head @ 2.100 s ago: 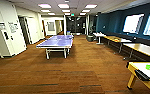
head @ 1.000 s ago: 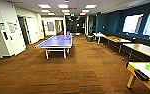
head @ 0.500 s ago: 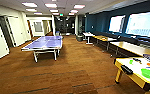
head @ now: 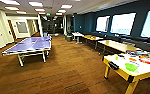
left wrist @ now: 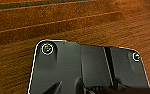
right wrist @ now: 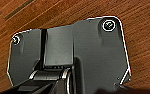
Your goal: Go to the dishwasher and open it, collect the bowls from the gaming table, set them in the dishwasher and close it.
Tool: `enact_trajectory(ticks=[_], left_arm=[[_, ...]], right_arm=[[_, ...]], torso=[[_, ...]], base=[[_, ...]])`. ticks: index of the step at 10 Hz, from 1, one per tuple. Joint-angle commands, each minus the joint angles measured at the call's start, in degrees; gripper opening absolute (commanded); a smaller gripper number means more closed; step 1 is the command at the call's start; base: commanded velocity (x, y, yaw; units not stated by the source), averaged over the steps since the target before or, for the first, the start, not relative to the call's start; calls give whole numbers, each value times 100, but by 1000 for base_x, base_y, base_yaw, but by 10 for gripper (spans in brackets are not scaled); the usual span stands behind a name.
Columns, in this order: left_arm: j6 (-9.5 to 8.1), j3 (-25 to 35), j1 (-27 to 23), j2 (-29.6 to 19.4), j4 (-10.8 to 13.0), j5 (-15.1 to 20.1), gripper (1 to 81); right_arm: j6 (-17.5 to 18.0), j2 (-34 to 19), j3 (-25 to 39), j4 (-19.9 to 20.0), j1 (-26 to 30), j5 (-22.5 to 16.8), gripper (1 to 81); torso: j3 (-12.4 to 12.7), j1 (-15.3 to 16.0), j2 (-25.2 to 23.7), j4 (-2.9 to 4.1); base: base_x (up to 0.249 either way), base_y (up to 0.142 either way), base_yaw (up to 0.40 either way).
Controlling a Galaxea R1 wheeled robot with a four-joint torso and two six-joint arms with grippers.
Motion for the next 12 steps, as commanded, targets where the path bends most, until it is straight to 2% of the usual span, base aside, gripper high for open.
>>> enact_trajectory(ticks=[1, 12], left_arm=[[6, 10, -327, 3, 20, 243, 811], [33, 19, -327, 47, 46, 243, 811]], right_arm=[[4, 18, 27, 16, 329, -271, 811], [-13, 35, 19, -19, 321, -271, 811]], torso=[[0, 1, 0, 0], [0, 1, 0, 0]], base=[[0, 0, -335], [0, 0, -340]])
